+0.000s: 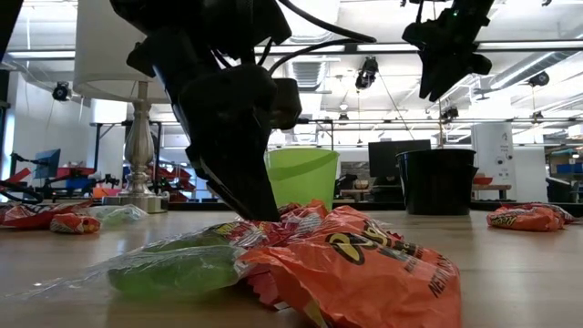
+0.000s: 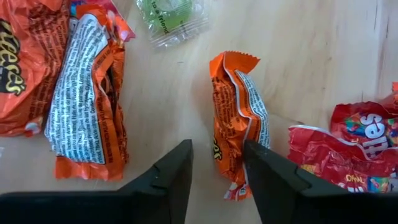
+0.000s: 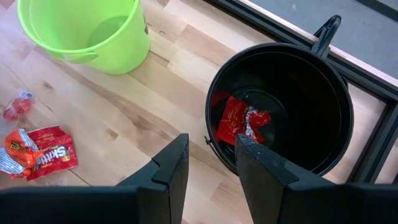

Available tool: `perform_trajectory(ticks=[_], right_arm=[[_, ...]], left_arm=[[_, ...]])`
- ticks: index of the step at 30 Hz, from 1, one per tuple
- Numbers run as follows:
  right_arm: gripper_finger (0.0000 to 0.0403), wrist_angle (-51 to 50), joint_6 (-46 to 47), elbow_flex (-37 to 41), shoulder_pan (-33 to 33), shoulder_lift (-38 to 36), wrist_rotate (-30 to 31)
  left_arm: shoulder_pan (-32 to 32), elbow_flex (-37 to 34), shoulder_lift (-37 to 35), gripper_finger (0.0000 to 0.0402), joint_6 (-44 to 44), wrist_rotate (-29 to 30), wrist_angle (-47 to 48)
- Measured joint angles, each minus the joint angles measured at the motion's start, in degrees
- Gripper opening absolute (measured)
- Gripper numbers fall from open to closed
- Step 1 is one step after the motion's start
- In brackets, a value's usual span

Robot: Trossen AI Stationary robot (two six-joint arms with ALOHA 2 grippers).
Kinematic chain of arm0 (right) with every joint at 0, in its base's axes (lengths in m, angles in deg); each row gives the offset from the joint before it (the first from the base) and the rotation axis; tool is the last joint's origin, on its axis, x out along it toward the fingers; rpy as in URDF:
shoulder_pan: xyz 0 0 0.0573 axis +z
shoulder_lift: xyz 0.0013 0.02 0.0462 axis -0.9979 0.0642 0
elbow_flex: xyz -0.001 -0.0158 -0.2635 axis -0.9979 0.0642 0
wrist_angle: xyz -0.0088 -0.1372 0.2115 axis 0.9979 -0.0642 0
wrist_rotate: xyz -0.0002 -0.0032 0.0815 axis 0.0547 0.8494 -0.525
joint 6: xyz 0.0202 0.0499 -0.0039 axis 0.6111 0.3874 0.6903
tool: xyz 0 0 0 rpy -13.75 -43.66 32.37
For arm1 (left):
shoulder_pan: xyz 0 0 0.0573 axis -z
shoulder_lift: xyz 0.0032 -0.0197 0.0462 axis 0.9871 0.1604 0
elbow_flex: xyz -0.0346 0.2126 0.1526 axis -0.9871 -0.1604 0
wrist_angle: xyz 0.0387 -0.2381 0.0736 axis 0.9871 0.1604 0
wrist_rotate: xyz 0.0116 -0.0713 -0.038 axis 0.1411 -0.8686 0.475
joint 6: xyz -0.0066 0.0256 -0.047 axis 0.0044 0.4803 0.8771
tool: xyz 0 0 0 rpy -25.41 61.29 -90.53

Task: Sort candy
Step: Put the orange chocolate into the green bucket

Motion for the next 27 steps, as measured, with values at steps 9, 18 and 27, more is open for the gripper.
perform_trajectory(ticks=[9, 18, 27], right_arm=[[0.0123, 0.02, 0.04, 0.00, 0.00, 0.00, -0.01], [0.0123, 0.02, 0.07, 0.00, 0.00, 0.00, -0.01], [0.0123, 0.00, 0.07, 0.00, 0.00, 0.00, -0.01]], left_arm=[[-1.24, 0.13, 1.35, 0.0109, 0.01, -1.79, -0.33], [-1.58, 0.09, 2.08, 0.0047, -2.04, -1.84, -3.76], [-2.07, 0.09, 2.09, 0.0003, -3.63, -1.92, -4.35]])
